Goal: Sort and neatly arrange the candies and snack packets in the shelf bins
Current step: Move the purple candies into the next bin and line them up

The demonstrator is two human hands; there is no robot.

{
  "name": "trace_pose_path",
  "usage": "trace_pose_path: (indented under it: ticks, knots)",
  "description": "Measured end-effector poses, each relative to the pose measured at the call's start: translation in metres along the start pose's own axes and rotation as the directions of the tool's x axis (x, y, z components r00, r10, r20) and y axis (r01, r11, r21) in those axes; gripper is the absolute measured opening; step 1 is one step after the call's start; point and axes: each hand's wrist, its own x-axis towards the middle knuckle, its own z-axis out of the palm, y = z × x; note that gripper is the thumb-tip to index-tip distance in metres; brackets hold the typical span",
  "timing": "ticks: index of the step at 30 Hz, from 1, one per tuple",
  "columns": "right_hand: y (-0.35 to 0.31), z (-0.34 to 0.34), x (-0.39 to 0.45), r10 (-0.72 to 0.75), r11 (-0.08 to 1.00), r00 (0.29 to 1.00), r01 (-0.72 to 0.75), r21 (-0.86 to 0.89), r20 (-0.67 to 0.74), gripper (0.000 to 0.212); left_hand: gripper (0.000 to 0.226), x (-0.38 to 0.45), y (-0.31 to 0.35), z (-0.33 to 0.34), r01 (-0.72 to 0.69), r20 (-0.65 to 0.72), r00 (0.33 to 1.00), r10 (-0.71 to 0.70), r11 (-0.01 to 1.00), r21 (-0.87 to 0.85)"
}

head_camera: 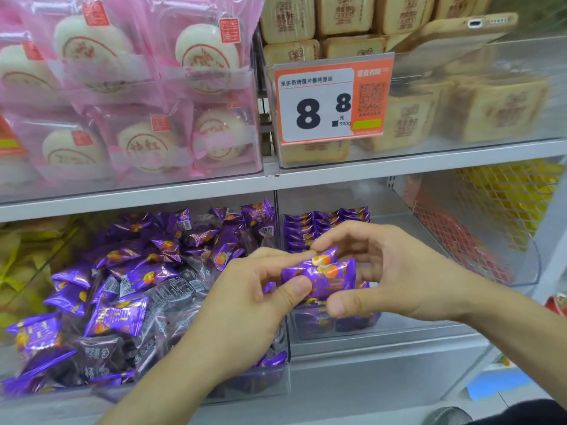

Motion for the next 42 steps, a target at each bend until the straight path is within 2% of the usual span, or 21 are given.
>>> trace_pose_path:
  ticks: [2, 5, 8, 11, 15, 17, 20, 24, 27, 33, 36, 39, 42]
  knots:
    - [0.002, -0.001, 0.0, -0.043, 0.998, 0.999, 0.041, -0.051, -0.026, 0.062, 0.03, 0.0, 0.004, 0.004, 0.004, -0.074, 0.997, -0.005, 1.0, -0.014]
    - [0.002, -0.003, -0.001, -0.113, 0.984, 0.993, 0.106, -0.14, -0.046, 0.064, 0.04, 0.002, 0.009, 0.009, -0.014, -0.189, 0.982, 0.005, 0.999, -0.05]
    - [0.002, -0.007, -0.001, -0.152, 0.967, 0.987, 0.14, -0.211, -0.044, 0.046, 0.041, 0.003, 0.01, 0.014, -0.086, -0.231, 0.966, 0.112, 0.989, 0.121]
    - [0.008, -0.016, 0.002, -0.163, 0.961, 0.983, 0.137, -0.242, -0.088, 0.038, 0.05, 0.007, 0.003, 0.016, -0.156, -0.256, 0.933, 0.252, 0.926, 0.344]
    - [0.028, -0.053, 0.011, -0.131, 0.948, 0.967, 0.059, -0.311, -0.217, 0.04, 0.062, 0.014, -0.018, 0.007, -0.087, -0.263, 0.936, 0.233, 0.878, 0.47]
    - [0.043, -0.078, 0.014, -0.065, 0.937, 0.95, -0.046, -0.345, -0.305, 0.039, 0.062, 0.015, -0.029, 0.001, -0.019, -0.271, 0.948, 0.166, 0.881, 0.473]
    - [0.066, -0.11, 0.021, 0.044, 0.884, 0.919, -0.219, -0.414, -0.391, 0.039, 0.049, 0.015, -0.039, -0.001, 0.043, -0.246, 0.966, 0.077, 0.894, 0.446]
    - [0.098, -0.119, 0.032, 0.243, 0.799, 0.928, -0.357, -0.485, -0.282, 0.035, 0.039, 0.015, -0.044, 0.002, 0.047, -0.212, 0.976, 0.048, 0.904, 0.424]
    - [0.117, -0.113, 0.041, 0.306, 0.748, 0.926, -0.378, -0.545, -0.223, 0.04, 0.041, 0.016, -0.046, 0.003, 0.042, -0.214, 0.975, 0.054, 0.905, 0.424]
    - [0.125, -0.099, 0.054, 0.3, 0.678, 0.928, -0.37, -0.635, -0.22, 0.048, 0.04, 0.017, -0.048, 0.005, 0.049, -0.219, 0.975, 0.049, 0.905, 0.423]
    - [0.126, -0.098, 0.055, 0.305, 0.648, 0.92, -0.389, -0.655, -0.245, 0.052, 0.039, 0.015, -0.046, 0.006, 0.058, -0.22, 0.975, 0.039, 0.907, 0.417]
    - [0.127, -0.099, 0.056, 0.301, 0.563, 0.909, -0.413, -0.716, -0.288, 0.06, 0.04, 0.015, -0.046, 0.006, 0.054, -0.215, 0.976, 0.041, 0.907, 0.417]
    - [0.125, -0.098, 0.056, 0.298, 0.543, 0.906, -0.419, -0.727, -0.3, 0.059, 0.037, 0.015, -0.047, 0.006, 0.051, -0.216, 0.975, 0.044, 0.908, 0.416]
